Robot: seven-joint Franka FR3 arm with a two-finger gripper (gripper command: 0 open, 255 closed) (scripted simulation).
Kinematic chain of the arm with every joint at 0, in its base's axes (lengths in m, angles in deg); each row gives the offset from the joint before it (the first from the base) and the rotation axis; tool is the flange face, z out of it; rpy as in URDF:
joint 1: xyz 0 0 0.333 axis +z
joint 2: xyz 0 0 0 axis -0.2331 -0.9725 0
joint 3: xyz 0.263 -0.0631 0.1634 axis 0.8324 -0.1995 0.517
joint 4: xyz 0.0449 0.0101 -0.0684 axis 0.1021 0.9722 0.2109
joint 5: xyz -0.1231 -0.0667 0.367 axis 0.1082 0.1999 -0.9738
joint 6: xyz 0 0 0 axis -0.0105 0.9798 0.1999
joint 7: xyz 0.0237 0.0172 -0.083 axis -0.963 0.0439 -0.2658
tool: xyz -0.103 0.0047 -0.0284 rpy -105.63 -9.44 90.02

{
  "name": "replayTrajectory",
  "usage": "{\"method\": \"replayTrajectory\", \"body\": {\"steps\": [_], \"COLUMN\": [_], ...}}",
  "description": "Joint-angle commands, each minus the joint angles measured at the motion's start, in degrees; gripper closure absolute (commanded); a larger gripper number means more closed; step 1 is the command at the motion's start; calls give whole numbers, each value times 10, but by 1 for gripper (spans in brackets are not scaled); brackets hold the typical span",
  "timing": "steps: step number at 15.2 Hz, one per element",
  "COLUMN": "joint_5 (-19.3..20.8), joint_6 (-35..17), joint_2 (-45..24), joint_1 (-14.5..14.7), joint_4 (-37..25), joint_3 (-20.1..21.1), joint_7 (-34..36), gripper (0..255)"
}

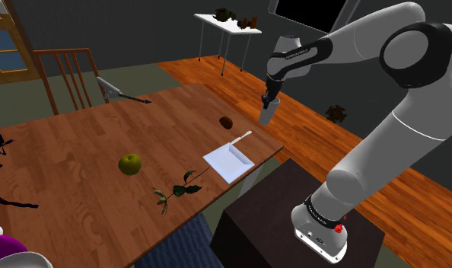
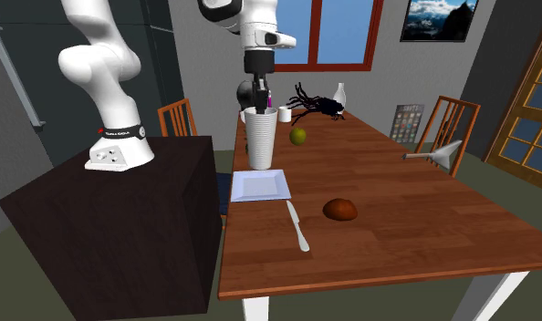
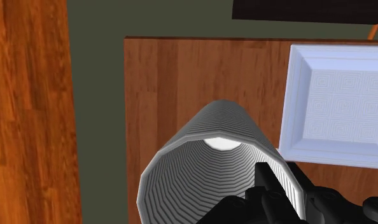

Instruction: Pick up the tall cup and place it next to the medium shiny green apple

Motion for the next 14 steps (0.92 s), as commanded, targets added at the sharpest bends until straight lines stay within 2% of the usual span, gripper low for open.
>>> {"method": "replayTrajectory", "body": {"steps": [1, 8, 14], "joint_5": [1, 3, -1], "joint_6": [12, 20, 31], "joint_2": [6, 25, 20], "joint_1": [0, 49, 91], "joint_4": [-5, 14, 6], "joint_3": [0, 53, 100], "joint_7": [-1, 103, 189], "gripper": [255, 255, 255]}}
